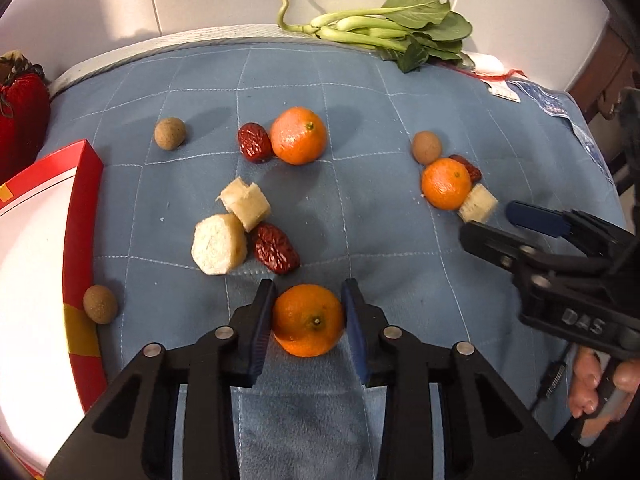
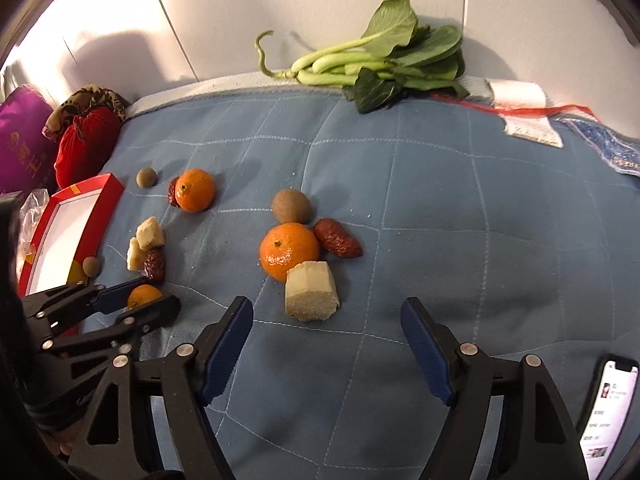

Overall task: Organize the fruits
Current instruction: 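Grasp a mandarin with the left tool while the right tool grasps a white chunk, then carry both items over the red-rimmed tray and open both tools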

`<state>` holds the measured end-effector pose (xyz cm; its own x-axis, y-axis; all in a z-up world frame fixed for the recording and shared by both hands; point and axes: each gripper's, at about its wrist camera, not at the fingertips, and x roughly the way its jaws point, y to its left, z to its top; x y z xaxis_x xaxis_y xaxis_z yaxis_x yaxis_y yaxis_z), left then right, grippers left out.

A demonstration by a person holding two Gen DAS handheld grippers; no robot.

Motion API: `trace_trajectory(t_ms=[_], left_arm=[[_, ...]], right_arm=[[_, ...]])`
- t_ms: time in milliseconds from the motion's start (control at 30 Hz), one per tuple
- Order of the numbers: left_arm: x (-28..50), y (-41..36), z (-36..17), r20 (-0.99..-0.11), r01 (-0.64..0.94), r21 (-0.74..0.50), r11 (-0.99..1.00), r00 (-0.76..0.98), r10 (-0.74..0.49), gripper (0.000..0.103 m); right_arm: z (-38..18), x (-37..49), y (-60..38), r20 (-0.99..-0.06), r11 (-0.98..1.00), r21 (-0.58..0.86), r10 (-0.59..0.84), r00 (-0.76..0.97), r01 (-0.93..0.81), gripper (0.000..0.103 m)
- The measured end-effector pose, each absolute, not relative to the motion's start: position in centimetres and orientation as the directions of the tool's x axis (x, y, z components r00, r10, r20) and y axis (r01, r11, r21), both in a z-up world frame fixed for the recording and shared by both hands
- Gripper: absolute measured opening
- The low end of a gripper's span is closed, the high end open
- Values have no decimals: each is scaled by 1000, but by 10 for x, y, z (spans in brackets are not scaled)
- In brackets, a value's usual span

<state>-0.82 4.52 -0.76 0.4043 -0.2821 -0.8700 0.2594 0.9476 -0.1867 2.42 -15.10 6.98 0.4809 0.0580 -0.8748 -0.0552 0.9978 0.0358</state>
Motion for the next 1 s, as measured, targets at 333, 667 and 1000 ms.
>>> trace_trajectory(t_ms=[333,667,1000], left_arm=[[-30,70,41,-833,295,-156,943,473,-286,31],[-44,211,76,-823,-11,-1,1000,568,5,32],[-40,307,33,-905,-287,149,946,346,247,32]], right_arm=[[57,30,-144,-869,999,-24,-7,494,-28,35],[95,4,-107,-834,971,175,233,500,-161,29],[89,-14,96,-809,796,258,487,327,-547,29]])
